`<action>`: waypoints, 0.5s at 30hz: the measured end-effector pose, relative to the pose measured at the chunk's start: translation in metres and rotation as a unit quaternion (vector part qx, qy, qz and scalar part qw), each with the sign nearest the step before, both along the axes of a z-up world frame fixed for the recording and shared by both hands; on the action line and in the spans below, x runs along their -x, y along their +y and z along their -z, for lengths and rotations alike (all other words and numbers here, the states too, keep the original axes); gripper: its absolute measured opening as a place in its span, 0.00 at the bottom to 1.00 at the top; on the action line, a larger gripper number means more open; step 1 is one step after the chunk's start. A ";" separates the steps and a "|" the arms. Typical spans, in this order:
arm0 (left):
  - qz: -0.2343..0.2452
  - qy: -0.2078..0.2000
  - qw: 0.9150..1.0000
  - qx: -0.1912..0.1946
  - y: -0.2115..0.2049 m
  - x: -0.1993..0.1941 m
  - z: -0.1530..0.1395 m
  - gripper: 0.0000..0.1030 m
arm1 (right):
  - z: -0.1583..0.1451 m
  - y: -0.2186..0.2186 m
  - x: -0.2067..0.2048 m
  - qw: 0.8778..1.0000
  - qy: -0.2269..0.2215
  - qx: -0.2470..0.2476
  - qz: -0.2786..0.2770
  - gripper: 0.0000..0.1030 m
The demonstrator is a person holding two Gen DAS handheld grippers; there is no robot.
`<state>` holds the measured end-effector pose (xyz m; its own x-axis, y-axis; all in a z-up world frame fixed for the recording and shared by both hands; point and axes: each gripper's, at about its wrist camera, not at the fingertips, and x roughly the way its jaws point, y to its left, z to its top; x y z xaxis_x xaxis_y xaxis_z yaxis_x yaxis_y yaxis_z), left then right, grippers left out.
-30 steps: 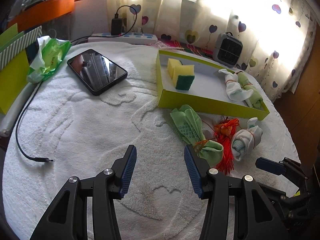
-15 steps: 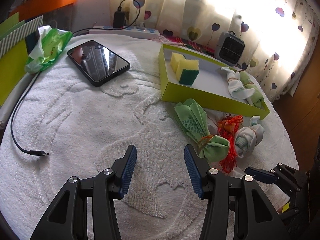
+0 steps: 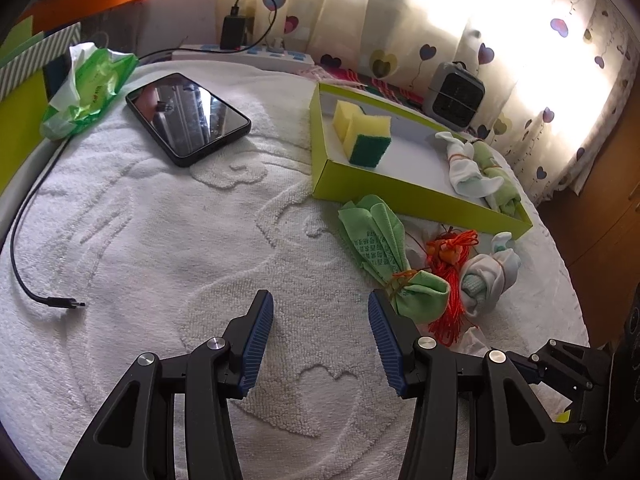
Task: Organize soft objects
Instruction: 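Close the right gripper on the crumpled white cloth while the left gripper approaches the green bundle, then lower the open left gripper around the green rubber-banded towel bundle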
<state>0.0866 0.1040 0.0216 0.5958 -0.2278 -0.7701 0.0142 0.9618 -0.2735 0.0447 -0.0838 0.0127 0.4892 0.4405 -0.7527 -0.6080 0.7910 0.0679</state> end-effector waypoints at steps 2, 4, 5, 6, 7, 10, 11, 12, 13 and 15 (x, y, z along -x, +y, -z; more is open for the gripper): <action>0.000 0.001 1.000 0.002 -0.001 -0.002 0.000 0.47 | -0.001 -0.002 0.000 1.000 -0.002 -0.006 0.006 0.24; 0.003 0.002 1.000 0.005 -0.003 -0.004 -0.001 0.47 | -0.002 -0.006 -0.001 1.000 -0.002 -0.013 0.014 0.23; 0.003 0.002 1.000 0.008 -0.003 -0.006 -0.002 0.47 | -0.003 -0.008 -0.001 1.000 -0.002 -0.016 0.018 0.23; 0.005 0.002 1.000 0.013 -0.004 -0.009 -0.003 0.47 | -0.004 -0.010 -0.001 1.000 -0.003 -0.019 0.022 0.23; 0.007 0.003 1.000 0.021 -0.005 -0.011 -0.003 0.47 | -0.004 -0.014 -0.001 0.999 -0.003 -0.022 0.026 0.23; 0.009 0.003 0.999 0.036 -0.006 -0.019 -0.007 0.47 | -0.005 -0.022 -0.001 0.999 -0.003 -0.030 0.041 0.23; 0.007 0.003 0.999 0.040 -0.007 -0.022 -0.008 0.47 | -0.006 -0.025 -0.001 0.998 -0.004 -0.033 0.047 0.23; 0.007 0.004 0.999 0.047 -0.007 -0.025 -0.008 0.47 | -0.006 -0.028 -0.001 0.998 -0.004 -0.035 0.052 0.23; 0.006 0.007 0.998 0.054 -0.007 -0.029 -0.008 0.47 | -0.007 -0.030 -0.001 0.998 -0.005 -0.038 0.057 0.23; 0.002 0.008 0.999 0.053 -0.010 -0.033 -0.009 0.47 | -0.008 -0.035 -0.002 0.997 -0.005 -0.044 0.063 0.23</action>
<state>0.1200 0.0943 0.0307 0.5825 -0.3107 -0.7511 0.0121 0.9273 -0.3742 0.0464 -0.1185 0.0206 0.5529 0.4390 -0.7082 -0.5046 0.8528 0.1347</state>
